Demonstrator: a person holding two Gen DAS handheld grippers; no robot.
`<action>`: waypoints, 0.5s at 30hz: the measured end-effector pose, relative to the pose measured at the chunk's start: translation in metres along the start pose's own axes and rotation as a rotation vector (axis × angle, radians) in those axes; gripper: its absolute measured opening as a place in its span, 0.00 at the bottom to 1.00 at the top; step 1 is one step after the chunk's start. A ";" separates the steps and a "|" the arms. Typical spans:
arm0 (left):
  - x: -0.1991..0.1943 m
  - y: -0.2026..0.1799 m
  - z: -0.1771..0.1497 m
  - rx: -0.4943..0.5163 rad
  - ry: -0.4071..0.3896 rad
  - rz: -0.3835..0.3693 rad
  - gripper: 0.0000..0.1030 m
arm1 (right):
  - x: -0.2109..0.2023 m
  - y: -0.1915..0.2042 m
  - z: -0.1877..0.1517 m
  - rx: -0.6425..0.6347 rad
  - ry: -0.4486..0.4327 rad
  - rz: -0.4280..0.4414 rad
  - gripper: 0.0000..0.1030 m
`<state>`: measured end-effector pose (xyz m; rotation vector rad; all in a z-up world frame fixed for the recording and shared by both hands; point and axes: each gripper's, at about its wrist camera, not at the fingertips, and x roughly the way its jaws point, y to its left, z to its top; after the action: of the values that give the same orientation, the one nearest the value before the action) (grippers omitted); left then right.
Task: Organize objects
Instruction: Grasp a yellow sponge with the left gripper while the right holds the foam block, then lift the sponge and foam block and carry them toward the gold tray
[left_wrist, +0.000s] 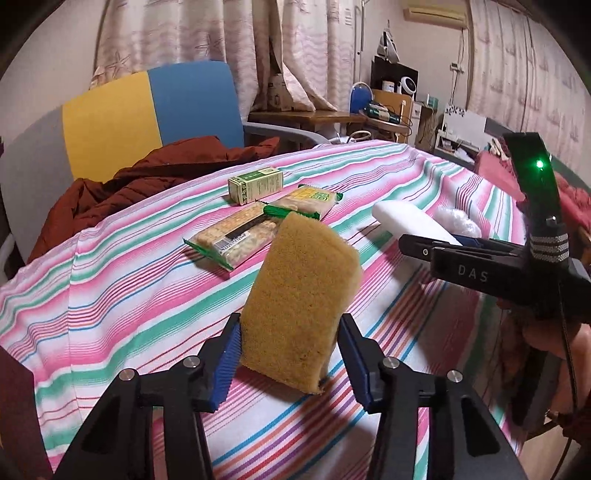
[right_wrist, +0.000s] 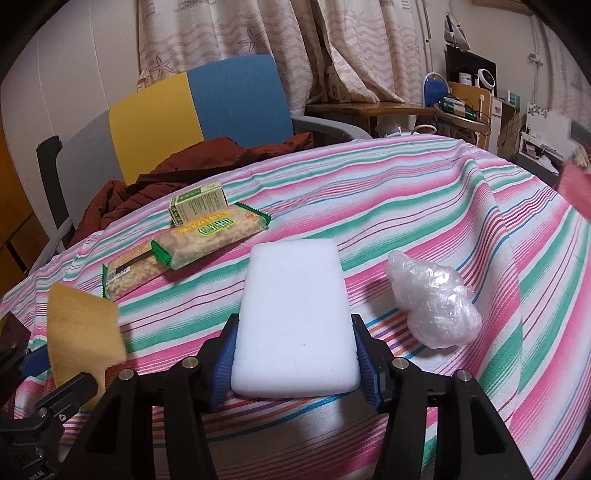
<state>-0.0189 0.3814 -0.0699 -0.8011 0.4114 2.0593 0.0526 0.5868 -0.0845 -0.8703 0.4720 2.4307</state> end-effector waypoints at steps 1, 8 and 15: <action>-0.001 0.000 -0.001 -0.001 -0.005 0.004 0.49 | -0.002 0.001 0.000 -0.004 -0.009 0.001 0.55; -0.015 -0.009 -0.009 0.028 -0.047 0.070 0.48 | -0.017 0.014 -0.003 -0.063 -0.070 -0.016 0.55; -0.030 -0.009 -0.019 0.012 -0.073 0.069 0.47 | -0.030 0.031 -0.015 -0.114 -0.088 0.002 0.55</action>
<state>0.0084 0.3575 -0.0636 -0.7107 0.4159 2.1411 0.0619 0.5439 -0.0710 -0.8055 0.3051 2.5060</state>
